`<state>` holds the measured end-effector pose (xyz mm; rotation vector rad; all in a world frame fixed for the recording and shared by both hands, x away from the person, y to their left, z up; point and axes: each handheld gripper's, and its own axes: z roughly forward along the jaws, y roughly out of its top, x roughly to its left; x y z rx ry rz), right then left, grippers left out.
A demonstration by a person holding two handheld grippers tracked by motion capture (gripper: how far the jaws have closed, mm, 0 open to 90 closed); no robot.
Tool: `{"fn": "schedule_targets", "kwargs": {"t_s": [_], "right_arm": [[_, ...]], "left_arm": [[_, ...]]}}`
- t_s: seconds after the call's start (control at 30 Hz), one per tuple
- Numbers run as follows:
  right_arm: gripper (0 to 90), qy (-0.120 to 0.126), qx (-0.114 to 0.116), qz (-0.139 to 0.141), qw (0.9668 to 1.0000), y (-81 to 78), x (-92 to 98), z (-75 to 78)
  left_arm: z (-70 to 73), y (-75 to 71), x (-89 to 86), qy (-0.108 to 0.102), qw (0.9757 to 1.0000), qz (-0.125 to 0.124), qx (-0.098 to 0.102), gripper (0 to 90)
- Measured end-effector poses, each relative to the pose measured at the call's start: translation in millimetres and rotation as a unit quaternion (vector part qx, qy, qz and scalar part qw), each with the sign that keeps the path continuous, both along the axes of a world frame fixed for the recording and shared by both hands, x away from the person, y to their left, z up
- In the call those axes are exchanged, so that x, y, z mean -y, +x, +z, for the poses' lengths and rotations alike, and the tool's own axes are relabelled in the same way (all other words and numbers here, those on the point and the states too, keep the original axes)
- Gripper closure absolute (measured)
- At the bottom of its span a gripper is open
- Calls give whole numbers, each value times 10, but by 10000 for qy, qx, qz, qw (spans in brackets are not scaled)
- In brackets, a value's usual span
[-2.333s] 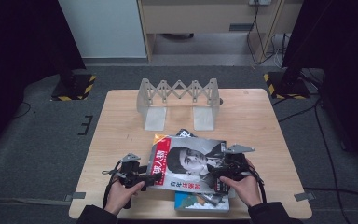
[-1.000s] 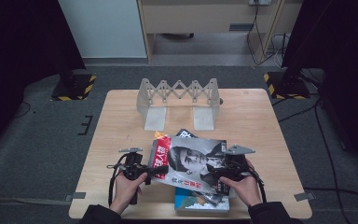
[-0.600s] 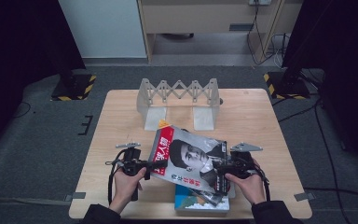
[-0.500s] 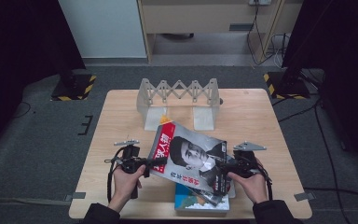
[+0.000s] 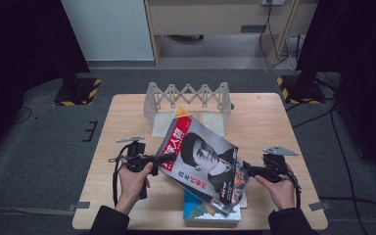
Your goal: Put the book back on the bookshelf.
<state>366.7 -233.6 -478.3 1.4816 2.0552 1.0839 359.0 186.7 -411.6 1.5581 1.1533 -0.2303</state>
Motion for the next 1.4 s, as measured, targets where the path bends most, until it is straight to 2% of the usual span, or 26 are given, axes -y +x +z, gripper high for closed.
{"fn": "schedule_targets", "kwargs": {"t_s": [0.07,0.13,0.17,0.2,0.27,0.33,0.47,0.6,0.63,0.67,0.73,0.77,0.8,0.83,0.87,0.93,0.97,1.03,1.13,1.4], "right_arm": [[118,-48,-15,-161,9999,21,141,-25],[118,-49,-43,-201,9998,24,166,-32],[118,-102,-74,-300,9995,39,240,-48],[117,-90,-105,-342,9993,41,260,-52],[118,-97,-122,-390,9991,50,308,-68],[118,-148,-133,-436,9989,60,353,-90],[115,-290,-141,-414,9986,78,382,-122],[107,-473,-218,-407,9978,106,429,-193],[107,-493,-240,-428,9976,110,441,-205],[107,-524,-249,-424,9974,116,458,-222],[104,-577,-312,-443,9969,130,485,-262],[98,-603,-373,-453,9965,141,499,-291],[94,-616,-421,-446,9962,148,506,-307],[90,-679,-476,-430,9956,159,513,-326],[90,-679,-476,-430,9956,159,513,-326],[88,-749,-530,-409,9949,173,515,-352],[88,-749,-530,-409,9949,173,515,-352],[84,-875,-557,-345,9940,185,510,-382],[80,-950,-577,-312,9933,193,519,-424],[73,-979,-781,-272,9918,198,524,-498]], "left_arm": [[91,13,-40,-252,9996,32,97,859],[114,18,-53,-310,9994,34,132,859],[150,26,-69,-487,9987,40,137,860],[168,28,-72,-538,9984,54,146,859],[208,31,-65,-425,9988,173,157,859],[228,50,-77,-428,9987,232,177,859],[272,74,-112,-579,9975,332,224,859],[433,91,-182,-706,9957,451,387,859],[433,91,-182,-706,9957,451,387,859],[515,94,-215,-743,9948,503,479,859],[556,95,-232,-754,9944,517,527,859],[639,95,-267,-781,9934,556,625,859],[639,95,-267,-781,9934,556,625,859],[723,96,-313,-799,9923,618,711,859],[723,96,-313,-799,9923,618,711,860],[809,96,-363,-761,9911,703,832,859],[809,96,-363,-761,9911,703,832,859],[875,93,-416,-637,9902,796,953,859],[912,106,-475,-550,9894,884,1008,860],[952,164,-618,-553,9868,1112,1043,859]]}}
